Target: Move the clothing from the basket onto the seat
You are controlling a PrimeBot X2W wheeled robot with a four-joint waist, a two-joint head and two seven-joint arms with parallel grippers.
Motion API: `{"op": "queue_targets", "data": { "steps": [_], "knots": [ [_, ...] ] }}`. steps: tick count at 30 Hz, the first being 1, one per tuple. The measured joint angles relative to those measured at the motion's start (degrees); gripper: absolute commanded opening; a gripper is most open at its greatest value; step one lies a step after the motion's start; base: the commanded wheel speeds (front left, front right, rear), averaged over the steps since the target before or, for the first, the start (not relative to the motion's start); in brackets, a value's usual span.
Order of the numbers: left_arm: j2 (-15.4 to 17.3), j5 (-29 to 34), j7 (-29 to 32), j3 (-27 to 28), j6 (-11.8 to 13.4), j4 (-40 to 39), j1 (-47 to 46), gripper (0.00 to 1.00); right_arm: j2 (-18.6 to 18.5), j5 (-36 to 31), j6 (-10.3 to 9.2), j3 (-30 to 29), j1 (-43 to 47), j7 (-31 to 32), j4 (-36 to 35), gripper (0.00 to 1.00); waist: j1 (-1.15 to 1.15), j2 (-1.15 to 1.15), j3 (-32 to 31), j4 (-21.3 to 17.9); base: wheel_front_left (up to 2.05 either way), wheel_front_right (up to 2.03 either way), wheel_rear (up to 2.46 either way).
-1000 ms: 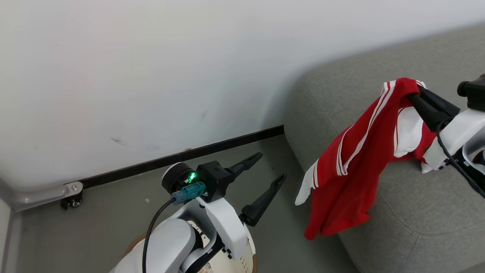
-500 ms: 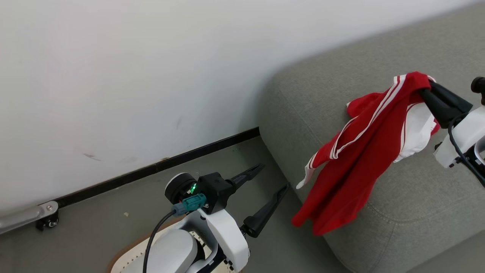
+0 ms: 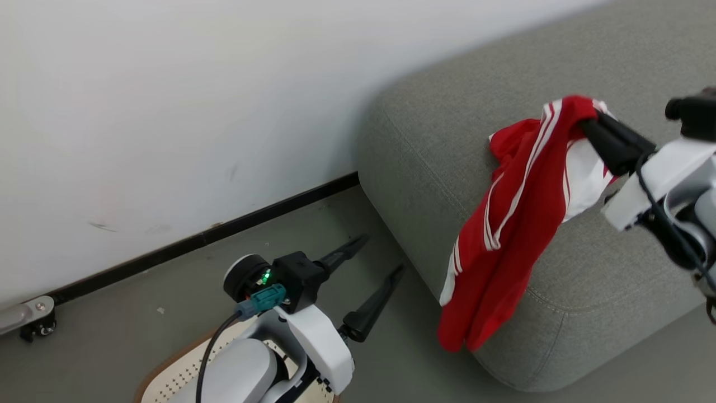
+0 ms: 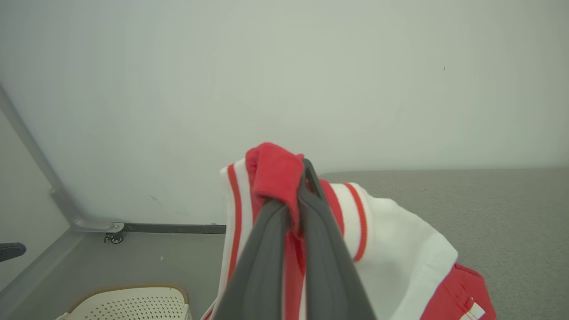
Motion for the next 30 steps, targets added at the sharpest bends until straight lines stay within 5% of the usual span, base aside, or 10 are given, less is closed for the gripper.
{"op": "queue_targets", "data": {
  "steps": [11,21,30],
  "knots": [
    [2.59,1.63,0.41,2.19,2.68,-3.3,0.34,1.0,0.36,-0.54,-0.01,-7.95,-18.36,2.21,4.31,0.0,0.0,0.0,4.64,0.26,0.0,0.0,0.0],
    [3.86,3.55,1.43,2.49,3.52,-7.03,-0.9,1.0,-5.95,-4.32,-0.01,-18.56,-34.92,2.85,13.01,0.0,0.0,0.0,8.77,1.63,0.0,0.0,0.0],
    [3.76,4.54,2.3,1.74,3.49,-9.55,-2.88,1.0,-9.11,-8.28,-0.01,-20.52,-39.84,4.09,19.2,0.0,0.0,0.0,12.51,3.76,0.0,0.0,0.0]
  ]
}}
